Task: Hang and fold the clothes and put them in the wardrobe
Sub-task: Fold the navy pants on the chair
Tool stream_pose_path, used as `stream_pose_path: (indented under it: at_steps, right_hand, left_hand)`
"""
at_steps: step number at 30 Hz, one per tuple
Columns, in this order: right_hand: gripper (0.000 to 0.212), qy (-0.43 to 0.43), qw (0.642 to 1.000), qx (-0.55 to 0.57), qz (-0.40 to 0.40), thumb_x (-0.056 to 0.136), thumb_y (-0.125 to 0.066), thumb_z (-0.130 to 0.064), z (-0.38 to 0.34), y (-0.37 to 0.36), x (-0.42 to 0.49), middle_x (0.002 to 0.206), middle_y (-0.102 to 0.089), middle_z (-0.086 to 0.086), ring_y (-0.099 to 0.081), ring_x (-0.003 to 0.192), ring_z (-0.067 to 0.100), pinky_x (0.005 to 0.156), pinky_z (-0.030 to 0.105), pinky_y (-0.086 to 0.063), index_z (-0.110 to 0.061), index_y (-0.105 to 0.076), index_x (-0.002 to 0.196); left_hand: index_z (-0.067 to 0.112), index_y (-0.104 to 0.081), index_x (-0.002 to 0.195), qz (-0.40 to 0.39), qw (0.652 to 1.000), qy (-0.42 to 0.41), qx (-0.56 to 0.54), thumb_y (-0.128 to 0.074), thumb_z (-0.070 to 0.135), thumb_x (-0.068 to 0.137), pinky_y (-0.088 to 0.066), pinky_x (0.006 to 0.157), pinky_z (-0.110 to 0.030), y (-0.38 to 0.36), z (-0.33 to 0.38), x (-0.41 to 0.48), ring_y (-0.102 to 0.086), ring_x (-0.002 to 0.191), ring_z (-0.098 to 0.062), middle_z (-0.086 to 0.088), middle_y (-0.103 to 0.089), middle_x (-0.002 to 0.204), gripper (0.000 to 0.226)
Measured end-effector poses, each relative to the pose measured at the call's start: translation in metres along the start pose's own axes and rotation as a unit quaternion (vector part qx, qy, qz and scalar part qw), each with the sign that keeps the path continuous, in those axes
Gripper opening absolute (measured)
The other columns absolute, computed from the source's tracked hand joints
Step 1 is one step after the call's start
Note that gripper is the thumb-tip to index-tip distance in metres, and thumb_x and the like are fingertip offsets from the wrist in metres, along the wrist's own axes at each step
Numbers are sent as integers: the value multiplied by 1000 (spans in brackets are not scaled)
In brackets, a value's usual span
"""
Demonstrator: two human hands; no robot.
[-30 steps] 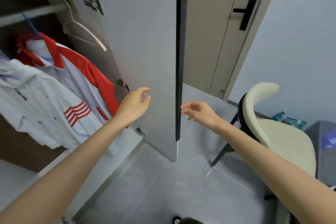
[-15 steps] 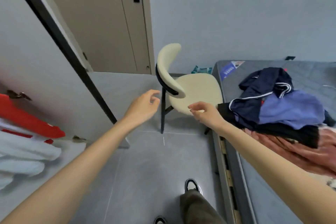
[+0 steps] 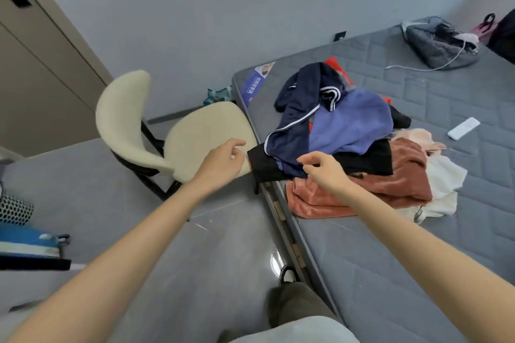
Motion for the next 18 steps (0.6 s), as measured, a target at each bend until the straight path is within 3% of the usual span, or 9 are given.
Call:
stream_pose_path:
  at_steps: [4,8,15,18]
  right_hand:
    - [31,-48,999,-3,10,88,-52,-4,45,36,42,117,-66,-1,-58,106,14,90,23,-42,-16,-67,111]
    - [31,-72,996,5,52,89,-51,-2,68,69,88,122,-63,4,-55,101,15,82,19,-36,-10,-63,116]
    - [37,-106,989,2,104,91,-50,-2,91,103,188,133,-51,9,-48,122,20,97,30,-40,-9,-54,127]
    - [39,-138,982,2,130,93,-50,-5,106,112,234,136,-46,8,-50,106,16,87,29,-42,-13,-48,131]
  left_hand:
    - [19,-54,129,-26,999,22,-18,-45,19,96,-34,80,-20,-39,16,61,-54,96,-15,-3,-64,115,34]
    - [21,-55,128,-35,998,34,-35,-45,19,96,-39,84,-24,-55,26,129,-57,104,-21,-4,-64,116,33]
    - [20,-50,133,-72,996,6,-41,-45,21,97,-35,85,-23,-92,41,265,-54,99,-16,2,-60,104,37]
    - [22,-48,135,-106,993,-8,-55,-43,23,97,-32,86,-21,-119,46,323,-49,101,-11,6,-57,107,38]
Point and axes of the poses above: each hand's wrist, its own x-axis towards the middle knuckle, its own y-axis out of the back of the hand, z = x × y, the point moved 10 cm from there along x, towards the middle knuckle
